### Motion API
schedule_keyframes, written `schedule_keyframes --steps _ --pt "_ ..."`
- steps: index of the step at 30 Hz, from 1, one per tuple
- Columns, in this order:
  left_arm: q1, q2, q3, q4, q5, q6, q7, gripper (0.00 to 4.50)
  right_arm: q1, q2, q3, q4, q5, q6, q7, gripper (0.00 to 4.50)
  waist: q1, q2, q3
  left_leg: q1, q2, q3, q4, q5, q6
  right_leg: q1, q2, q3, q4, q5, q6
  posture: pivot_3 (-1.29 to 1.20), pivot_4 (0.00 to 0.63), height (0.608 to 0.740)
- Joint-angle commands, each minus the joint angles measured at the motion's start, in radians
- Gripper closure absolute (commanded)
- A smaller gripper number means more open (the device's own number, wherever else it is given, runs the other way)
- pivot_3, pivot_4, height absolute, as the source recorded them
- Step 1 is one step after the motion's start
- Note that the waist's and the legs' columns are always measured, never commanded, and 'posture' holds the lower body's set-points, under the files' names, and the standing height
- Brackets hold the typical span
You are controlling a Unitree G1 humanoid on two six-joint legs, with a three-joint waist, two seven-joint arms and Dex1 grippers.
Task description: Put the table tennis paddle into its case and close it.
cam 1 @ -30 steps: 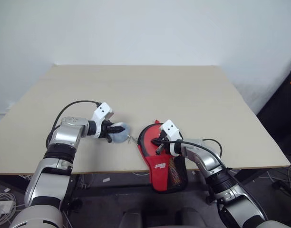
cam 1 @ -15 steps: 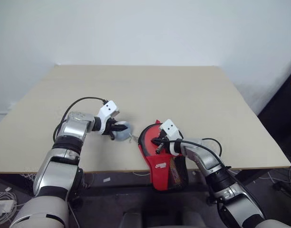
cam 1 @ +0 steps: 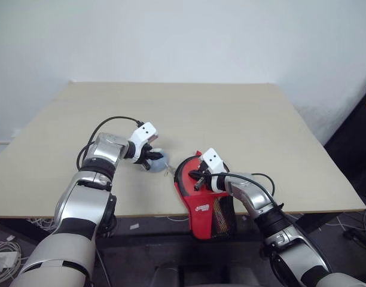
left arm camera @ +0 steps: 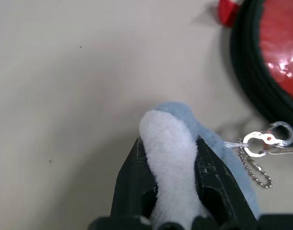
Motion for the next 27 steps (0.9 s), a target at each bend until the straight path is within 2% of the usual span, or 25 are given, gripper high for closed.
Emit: schedule_keyframes --steps 1,11,27 --pt "-0.066 -0.039 0.009 0.041 0.035 -0.037 0.173 4.21 0.008 -0.004 -0.005 0.01 -0.016 0.012 0.0 4.5 0.002 0.0 0.0 0.0 0.0 0.0 0.0 0.0 0.0 0.0 0.0 0.0 0.0 0.0 0.0 0.0 0.0 0.74" --pt "-0.141 -0.135 0.01 0.111 0.096 -0.13 0.384 4.21 0.02 -0.004 -0.003 -0.007 -0.023 0.024 0.003 4.5 0.018 0.0 0.0 0.0 0.0 0.0 0.002 0.0 0.0 0.0 0.0 0.0 0.001 0.0 0.0 0.0 0.0 0.74" --pt "-0.187 -0.23 0.049 0.136 0.116 -0.222 0.567 4.21 0.034 -0.011 -0.001 -0.031 -0.028 0.044 0.0 4.5 0.019 -0.001 0.0 -0.004 0.0 0.0 0.002 0.0 0.0 -0.004 0.0 0.0 0.001 0.0 0.0 0.0 0.0 0.74"
